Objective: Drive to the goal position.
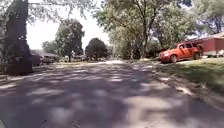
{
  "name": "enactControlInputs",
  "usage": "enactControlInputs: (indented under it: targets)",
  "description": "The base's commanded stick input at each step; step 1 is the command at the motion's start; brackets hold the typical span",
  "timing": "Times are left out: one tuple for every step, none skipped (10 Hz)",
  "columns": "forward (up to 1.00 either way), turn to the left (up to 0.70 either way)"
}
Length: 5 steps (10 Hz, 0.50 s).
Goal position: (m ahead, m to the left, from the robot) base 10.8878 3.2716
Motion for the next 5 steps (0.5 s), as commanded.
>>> enactControlInputs:
  targets:
    - [0.50,0.00]
    - [0.50,-0.23]
    - [0.50,-0.46]
    - [0.50,-0.50]
    - [0.50,-0.50]
